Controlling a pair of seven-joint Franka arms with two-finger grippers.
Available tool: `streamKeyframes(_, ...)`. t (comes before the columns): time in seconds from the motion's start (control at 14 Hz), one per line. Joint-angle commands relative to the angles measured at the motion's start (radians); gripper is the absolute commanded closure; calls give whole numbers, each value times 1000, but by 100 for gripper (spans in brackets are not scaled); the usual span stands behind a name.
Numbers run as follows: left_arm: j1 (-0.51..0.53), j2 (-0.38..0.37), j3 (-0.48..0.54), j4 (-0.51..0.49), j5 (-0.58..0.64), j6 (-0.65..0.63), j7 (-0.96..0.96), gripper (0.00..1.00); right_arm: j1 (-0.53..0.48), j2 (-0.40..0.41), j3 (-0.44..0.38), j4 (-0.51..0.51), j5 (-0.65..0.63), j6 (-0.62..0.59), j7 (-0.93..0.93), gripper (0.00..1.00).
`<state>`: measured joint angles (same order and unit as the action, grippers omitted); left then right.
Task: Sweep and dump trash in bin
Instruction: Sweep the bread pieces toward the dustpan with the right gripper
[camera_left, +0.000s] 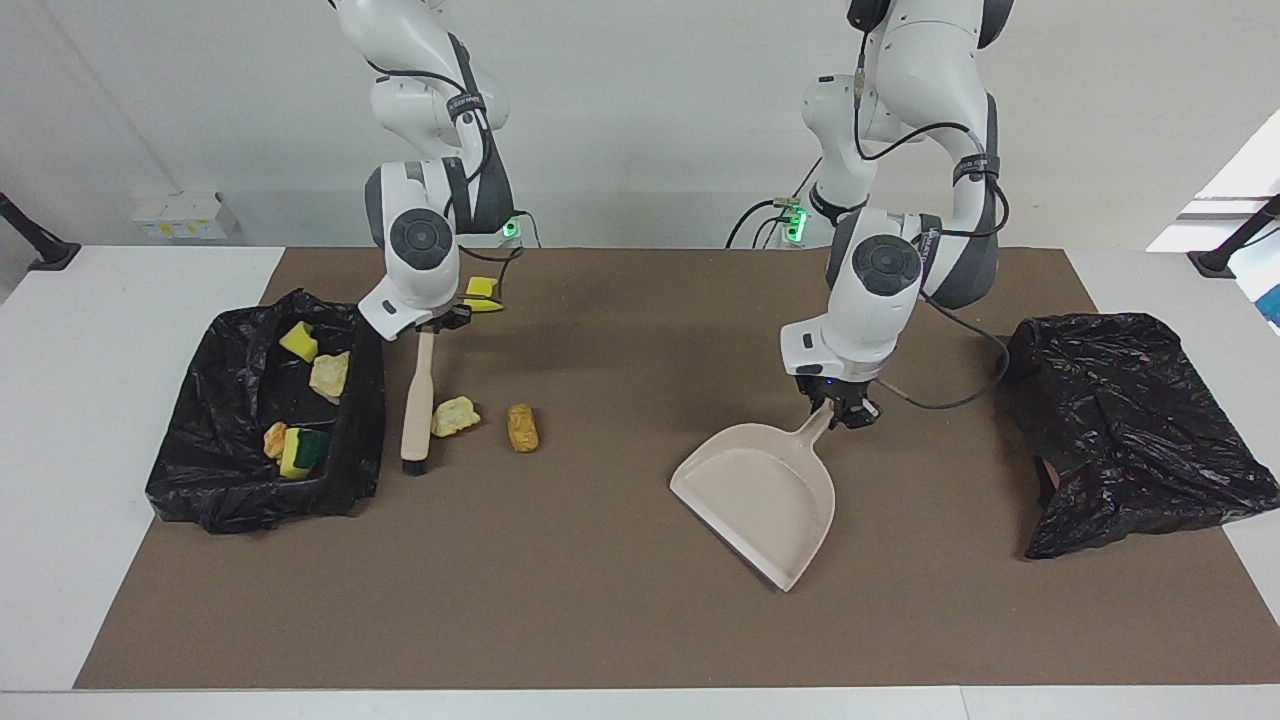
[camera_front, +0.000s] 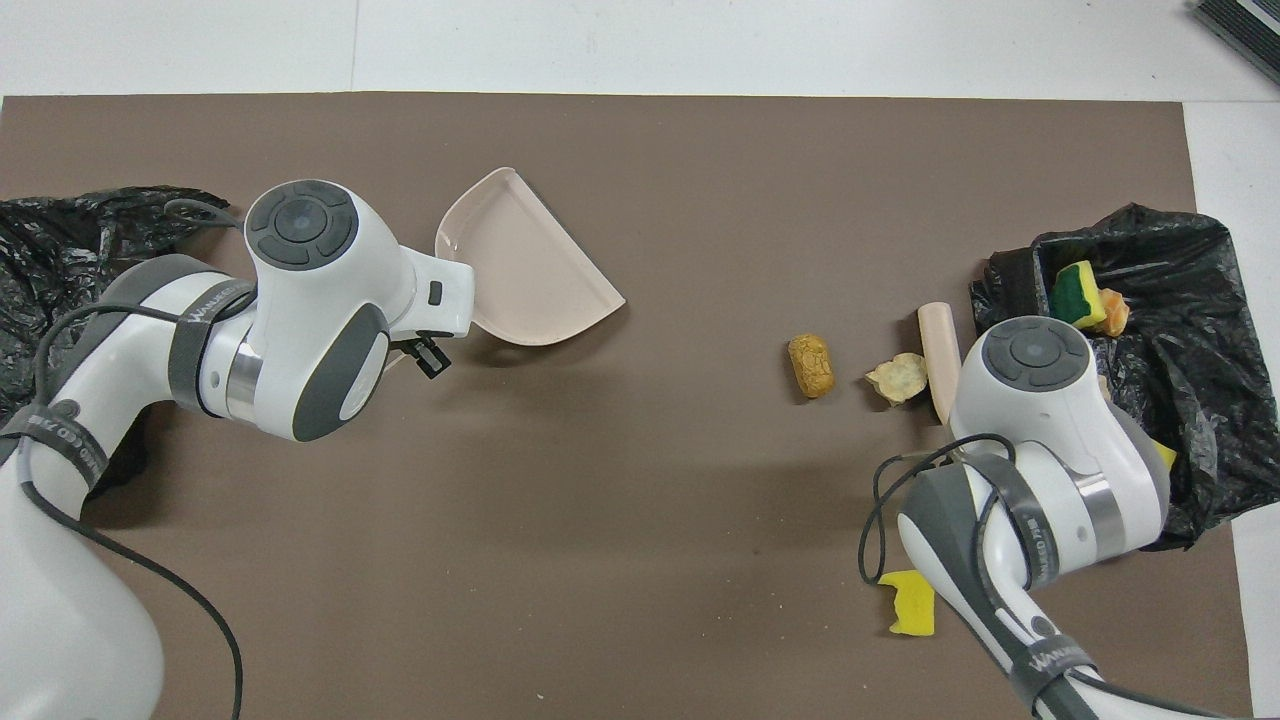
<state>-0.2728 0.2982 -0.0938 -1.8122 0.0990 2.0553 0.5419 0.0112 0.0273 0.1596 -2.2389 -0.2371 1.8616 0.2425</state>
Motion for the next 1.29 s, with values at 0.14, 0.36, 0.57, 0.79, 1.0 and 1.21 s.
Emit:
streamKeyframes(0.14,20,-42,-9,-55,25,-23,293,100,78,14,6,37,187,10,15,100)
streamKeyframes(0.36,-3,-105,-10,-165,25,-9,378,100,145,54,8,117,316,7,93,100)
streamKeyframes(0.57,-69,-146,-11,-231,25,-6,375,100,156,88,8,147,432,28,149,100)
streamKeyframes(0.79,-123,-163,-11,-256,25,8,362,100,194,152,8,156,530,106,225,100)
streamKeyframes(1.0,-164,-174,-11,-256,25,-4,355,100,285,206,8,260,616,117,296,100)
streamKeyframes(1.21,-201,-195,-11,-283,25,-29,319,100,381,221,8,274,694,226,337,100)
